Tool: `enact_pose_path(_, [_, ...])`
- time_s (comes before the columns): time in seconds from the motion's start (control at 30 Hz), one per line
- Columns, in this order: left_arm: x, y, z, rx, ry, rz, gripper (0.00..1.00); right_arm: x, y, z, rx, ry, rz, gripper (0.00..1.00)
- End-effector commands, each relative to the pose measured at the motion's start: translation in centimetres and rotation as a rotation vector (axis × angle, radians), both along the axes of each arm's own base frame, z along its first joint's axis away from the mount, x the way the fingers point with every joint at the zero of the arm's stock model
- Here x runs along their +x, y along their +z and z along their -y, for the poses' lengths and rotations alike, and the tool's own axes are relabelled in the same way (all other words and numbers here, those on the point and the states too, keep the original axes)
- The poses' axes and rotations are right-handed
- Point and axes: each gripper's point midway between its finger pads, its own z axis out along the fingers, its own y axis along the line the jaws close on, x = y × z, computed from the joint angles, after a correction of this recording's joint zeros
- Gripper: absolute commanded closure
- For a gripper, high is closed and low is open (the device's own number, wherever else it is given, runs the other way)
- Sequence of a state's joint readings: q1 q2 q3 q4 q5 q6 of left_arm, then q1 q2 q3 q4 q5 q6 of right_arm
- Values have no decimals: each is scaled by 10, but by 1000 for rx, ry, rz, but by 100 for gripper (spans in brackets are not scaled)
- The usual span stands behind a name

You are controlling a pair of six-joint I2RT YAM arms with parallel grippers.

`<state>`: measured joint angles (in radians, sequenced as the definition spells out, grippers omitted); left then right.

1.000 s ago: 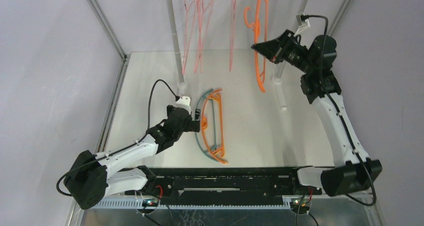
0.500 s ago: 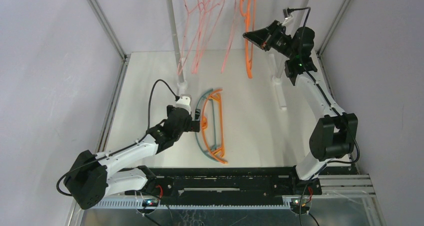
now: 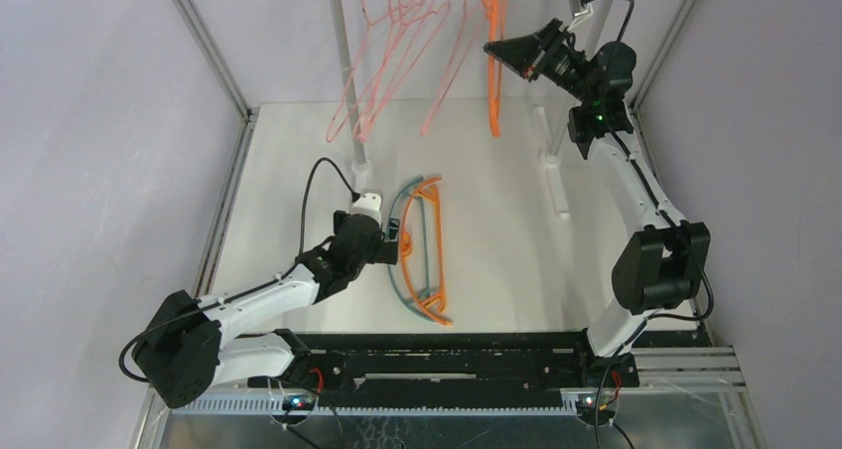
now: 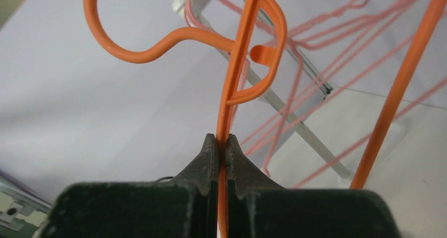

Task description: Organize the hangers

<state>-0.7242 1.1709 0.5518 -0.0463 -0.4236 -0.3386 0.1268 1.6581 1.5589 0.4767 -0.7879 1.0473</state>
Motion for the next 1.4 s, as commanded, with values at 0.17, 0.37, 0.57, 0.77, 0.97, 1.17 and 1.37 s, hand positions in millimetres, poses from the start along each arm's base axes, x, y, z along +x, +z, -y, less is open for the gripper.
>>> enact_pose_path(0.17, [7, 13, -2, -6, 14, 47, 1, 25, 35, 3, 65, -27, 83, 100])
enact_pose_path(0.37, [5, 16, -2, -15, 12, 56, 1, 52, 16, 4, 71, -80, 8, 100])
enact_pose_path(0.57, [5, 21, -3, -25, 14, 68, 1, 63, 9, -22, 38, -74, -21, 100])
enact_pose_path(0.77, [3, 24, -3, -40, 10, 77, 1, 72, -5, -57, 0, -71, -62, 100])
enact_pose_path(0.97, [2, 28, -3, -52, 9, 87, 1, 83, -28, -73, 20, -65, -122, 100])
enact_pose_path(1.17, [3, 30, -2, -57, 5, 90, 0, 86, -27, -119, -18, 14, -128, 100])
enact_pose_path(1.37, [3, 30, -2, -58, 6, 92, 1, 90, -32, -144, -10, 47, -146, 100])
